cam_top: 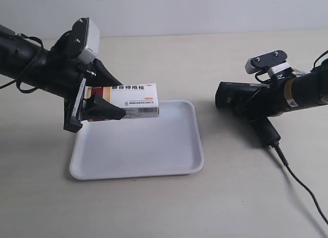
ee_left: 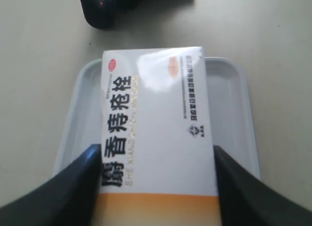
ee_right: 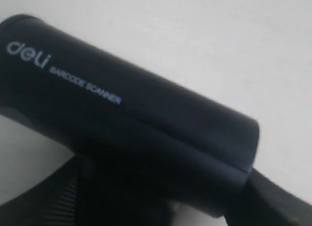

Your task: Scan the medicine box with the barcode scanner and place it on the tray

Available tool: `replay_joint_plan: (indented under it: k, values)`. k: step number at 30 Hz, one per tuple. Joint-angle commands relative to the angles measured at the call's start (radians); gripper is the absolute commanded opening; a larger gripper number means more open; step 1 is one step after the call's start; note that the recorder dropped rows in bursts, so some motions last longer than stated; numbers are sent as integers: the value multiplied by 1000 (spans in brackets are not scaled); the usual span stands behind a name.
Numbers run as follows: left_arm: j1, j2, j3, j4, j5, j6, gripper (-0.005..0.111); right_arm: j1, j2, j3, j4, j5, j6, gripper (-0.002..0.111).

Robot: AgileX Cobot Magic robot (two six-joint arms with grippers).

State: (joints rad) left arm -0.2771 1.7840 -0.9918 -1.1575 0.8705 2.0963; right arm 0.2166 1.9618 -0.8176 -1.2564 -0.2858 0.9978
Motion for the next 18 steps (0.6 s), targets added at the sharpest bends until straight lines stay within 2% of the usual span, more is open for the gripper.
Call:
replay_joint_plan:
  k: [1, 2, 3, 7, 12, 15, 18]
  values:
    - [-2, 56, 6, -5, 6, 1, 0, -1, -59, 0, -23, 8, -2, 18]
    - [-2, 70, 6, -5, 3, 1, 0, -1, -79, 6, -26, 16, -2, 11]
    - [-2, 94, 2, -3, -7, 1, 0, -1, -136, 29, -44, 26, -2, 0]
    - [-2, 111, -11, -5, 2, 1, 0, -1, -281, 116, -191, 28, 26, 0]
    - [-2, 107, -13, -7, 93, 1, 0, -1, -259, 143, -195, 21, 32, 0]
    - [-2, 107, -39, -10, 145, 1, 0, 40, -231, 143, -195, 28, 34, 0]
    - [-2, 109, -43, -17, 134, 1, 0, 40, -231, 143, -195, 84, 48, 0]
